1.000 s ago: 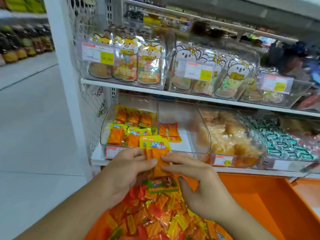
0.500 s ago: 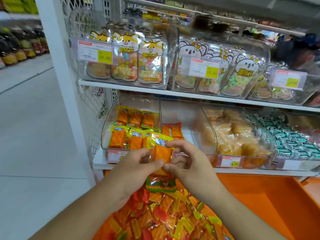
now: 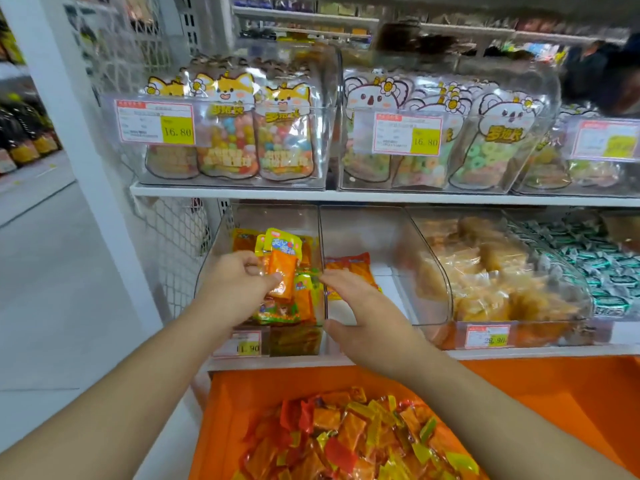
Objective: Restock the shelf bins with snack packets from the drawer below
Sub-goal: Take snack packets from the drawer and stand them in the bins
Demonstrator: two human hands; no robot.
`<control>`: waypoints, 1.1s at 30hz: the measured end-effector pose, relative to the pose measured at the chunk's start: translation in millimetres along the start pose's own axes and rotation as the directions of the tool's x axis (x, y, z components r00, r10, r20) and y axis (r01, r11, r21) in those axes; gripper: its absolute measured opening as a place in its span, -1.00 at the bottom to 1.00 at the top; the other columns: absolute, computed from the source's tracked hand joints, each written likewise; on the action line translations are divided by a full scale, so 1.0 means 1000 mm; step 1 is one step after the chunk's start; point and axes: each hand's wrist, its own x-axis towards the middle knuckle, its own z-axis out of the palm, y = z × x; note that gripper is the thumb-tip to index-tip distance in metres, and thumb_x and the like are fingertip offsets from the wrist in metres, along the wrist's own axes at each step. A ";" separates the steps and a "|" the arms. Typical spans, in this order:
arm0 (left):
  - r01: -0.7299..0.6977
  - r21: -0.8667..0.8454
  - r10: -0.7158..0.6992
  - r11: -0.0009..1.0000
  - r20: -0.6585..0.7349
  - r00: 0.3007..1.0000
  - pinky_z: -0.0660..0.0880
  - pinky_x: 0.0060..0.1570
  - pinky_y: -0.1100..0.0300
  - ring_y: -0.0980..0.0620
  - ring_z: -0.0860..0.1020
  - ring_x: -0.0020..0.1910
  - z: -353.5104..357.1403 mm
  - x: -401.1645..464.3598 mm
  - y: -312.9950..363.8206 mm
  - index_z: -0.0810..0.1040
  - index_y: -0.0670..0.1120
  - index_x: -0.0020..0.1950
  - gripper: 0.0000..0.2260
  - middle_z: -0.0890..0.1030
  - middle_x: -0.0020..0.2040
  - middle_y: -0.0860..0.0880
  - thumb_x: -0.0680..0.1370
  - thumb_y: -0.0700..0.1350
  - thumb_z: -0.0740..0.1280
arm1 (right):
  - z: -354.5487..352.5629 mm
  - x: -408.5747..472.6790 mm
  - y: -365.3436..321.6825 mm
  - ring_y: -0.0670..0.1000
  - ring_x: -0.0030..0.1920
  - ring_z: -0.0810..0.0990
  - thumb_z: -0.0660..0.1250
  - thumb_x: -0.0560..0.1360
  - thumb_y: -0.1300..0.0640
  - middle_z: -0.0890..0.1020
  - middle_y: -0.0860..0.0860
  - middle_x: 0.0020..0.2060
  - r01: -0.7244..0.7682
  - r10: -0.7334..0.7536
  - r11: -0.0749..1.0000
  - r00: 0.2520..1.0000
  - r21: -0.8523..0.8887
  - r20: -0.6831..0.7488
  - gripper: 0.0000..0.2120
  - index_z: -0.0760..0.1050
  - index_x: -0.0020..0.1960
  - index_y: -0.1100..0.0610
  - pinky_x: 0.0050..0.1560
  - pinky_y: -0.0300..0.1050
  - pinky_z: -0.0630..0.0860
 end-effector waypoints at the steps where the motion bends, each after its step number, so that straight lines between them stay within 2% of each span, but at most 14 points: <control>1: 0.001 0.027 -0.002 1.000 0.014 1.000 0.47 -0.25 0.21 0.07 0.60 -0.13 0.006 0.007 -0.001 0.52 -0.10 0.20 -0.70 0.64 0.01 -0.04 0.54 -0.12 0.52 | 0.001 0.001 0.002 -0.20 0.61 0.11 0.41 0.59 0.07 0.23 -0.22 0.61 0.006 -0.006 1.000 1.000 -0.003 -0.005 -0.32 0.23 0.64 -0.11 0.61 -0.21 0.10; 3: -0.002 0.075 -0.002 0.997 0.044 0.999 0.44 -0.35 0.26 0.08 0.59 -0.21 0.018 0.018 -0.003 0.51 -0.08 0.10 -0.77 0.66 -0.06 -0.06 0.54 -0.16 0.51 | 0.001 0.002 0.005 -0.26 0.59 0.09 0.41 0.59 0.09 0.22 -0.25 0.60 0.015 -0.015 1.000 1.000 0.000 -0.010 -0.32 0.23 0.64 -0.10 0.53 -0.40 0.02; 5: 0.002 0.110 -0.009 0.994 0.065 0.998 0.46 -0.43 0.29 0.05 0.64 -0.28 0.030 0.026 -0.010 0.55 -0.10 -0.05 -0.85 0.70 -0.15 -0.09 0.53 -0.18 0.52 | 0.003 0.002 0.010 -0.28 0.58 0.08 0.41 0.58 0.09 0.21 -0.28 0.60 0.024 -0.024 1.000 1.000 0.013 -0.005 -0.30 0.22 0.64 -0.11 0.55 -0.35 0.06; 7: 0.014 0.171 -0.027 0.985 0.072 0.997 0.45 -0.46 0.33 0.10 0.63 -0.37 0.039 0.030 -0.017 0.56 -0.06 -0.16 -0.83 0.69 -0.23 -0.07 0.51 -0.16 0.54 | 0.006 0.003 0.014 -0.24 0.60 0.10 0.40 0.55 0.11 0.21 -0.28 0.60 0.038 -0.038 0.999 0.999 0.012 -0.006 -0.28 0.21 0.64 -0.12 0.58 -0.27 0.12; 10: -0.006 0.325 -0.037 0.946 0.124 0.992 0.60 -0.08 0.12 -0.04 0.66 -0.15 0.046 0.034 -0.023 0.57 -0.05 -0.20 -0.81 0.68 -0.20 -0.05 0.50 -0.07 0.55 | 0.008 0.002 0.016 -0.24 0.60 0.10 0.40 0.55 0.12 0.20 -0.29 0.60 0.029 -0.029 0.999 1.000 0.019 -0.005 -0.27 0.20 0.64 -0.12 0.57 -0.28 0.13; 14: -0.062 0.511 -0.055 0.857 0.211 0.976 0.57 0.03 0.05 -0.06 0.62 -0.04 0.045 0.033 -0.023 0.56 -0.05 -0.07 -0.77 0.65 -0.08 -0.03 0.54 0.08 0.50 | 0.008 0.000 0.014 -0.25 0.61 0.08 0.40 0.56 0.11 0.19 -0.31 0.60 0.024 -0.024 0.999 1.000 0.023 -0.010 -0.27 0.18 0.64 -0.14 0.60 -0.20 0.17; 17: -0.096 0.565 -0.035 0.820 0.218 0.975 0.51 -0.14 0.06 -0.09 0.61 -0.12 0.043 0.033 -0.024 0.56 -0.09 -0.10 -0.75 0.62 -0.16 -0.06 0.55 0.07 0.48 | 0.008 -0.002 0.014 -0.25 0.61 0.08 0.40 0.57 0.10 0.18 -0.33 0.60 0.025 -0.025 0.999 1.000 0.023 -0.012 -0.27 0.16 0.64 -0.16 0.60 -0.17 0.19; 19: -0.123 0.588 -0.016 0.800 0.225 0.974 0.52 -0.17 0.08 -0.07 0.60 -0.13 0.043 0.031 -0.025 0.57 -0.08 -0.08 -0.80 0.62 -0.15 -0.04 0.55 0.03 0.48 | 0.007 -0.003 0.014 -0.25 0.61 0.08 0.40 0.58 0.10 0.17 -0.34 0.59 0.028 -0.028 0.999 1.000 0.015 -0.010 -0.27 0.16 0.64 -0.17 0.59 -0.18 0.19; 21: -0.149 0.623 0.007 0.768 0.225 0.974 0.58 -0.11 0.07 -0.04 0.61 -0.10 0.042 0.030 -0.026 0.61 -0.07 -0.01 -0.81 0.65 -0.06 -0.04 0.56 0.04 0.46 | 0.007 -0.004 0.013 -0.25 0.61 0.07 0.39 0.58 0.11 0.17 -0.34 0.59 0.034 -0.034 0.999 0.999 0.006 -0.007 -0.27 0.15 0.65 -0.17 0.59 -0.20 0.18; 23: -0.159 0.655 -0.009 0.738 0.245 0.970 0.56 -0.11 0.09 -0.07 0.61 -0.05 0.042 0.031 -0.027 0.61 -0.06 -0.05 -0.78 0.62 0.01 -0.08 0.56 0.09 0.43 | 0.007 -0.004 0.013 -0.25 0.61 0.07 0.39 0.58 0.11 0.16 -0.35 0.59 0.038 -0.038 0.999 0.999 0.002 -0.008 -0.26 0.15 0.65 -0.18 0.59 -0.20 0.18; 26: -0.169 0.731 -0.055 0.662 0.273 0.961 0.48 0.05 0.06 -0.16 0.52 0.17 0.043 0.031 -0.027 0.55 -0.01 -0.10 -0.74 0.52 0.16 -0.13 0.58 0.18 0.36 | 0.007 -0.005 0.013 -0.25 0.61 0.06 0.39 0.57 0.11 0.15 -0.36 0.60 0.039 -0.039 0.999 0.999 0.004 -0.011 -0.26 0.14 0.65 -0.18 0.59 -0.20 0.18; 28: -0.169 0.759 -0.056 0.629 0.261 0.964 0.46 0.15 0.04 -0.17 0.47 0.24 0.044 0.029 -0.025 0.55 -0.02 -0.10 -0.72 0.49 0.20 -0.15 0.59 0.19 0.34 | 0.007 -0.005 0.013 -0.24 0.61 0.06 0.39 0.58 0.11 0.15 -0.35 0.60 0.045 -0.045 0.999 0.999 0.004 -0.008 -0.26 0.14 0.65 -0.18 0.58 -0.22 0.16; 31: -0.171 0.761 -0.014 0.625 0.230 0.973 0.45 0.26 0.01 -0.18 0.41 0.34 0.044 0.021 -0.023 0.60 -0.08 0.12 -0.67 0.44 0.27 -0.16 0.60 0.18 0.36 | 0.004 -0.008 0.013 -0.24 0.61 0.07 0.40 0.58 0.10 0.17 -0.33 0.60 0.049 -0.049 0.999 0.999 0.009 -0.007 -0.27 0.15 0.65 -0.17 0.58 -0.23 0.15; 33: -0.179 0.705 0.057 0.686 0.193 0.979 0.44 0.32 -0.05 -0.18 0.37 0.41 0.042 0.013 -0.023 0.51 -0.07 0.35 -0.58 0.42 0.37 -0.15 0.59 0.15 0.38 | 0.000 -0.012 0.013 -0.23 0.61 0.10 0.40 0.59 0.10 0.21 -0.29 0.60 0.043 -0.043 0.999 0.999 0.011 -0.010 -0.29 0.18 0.64 -0.16 0.56 -0.26 0.13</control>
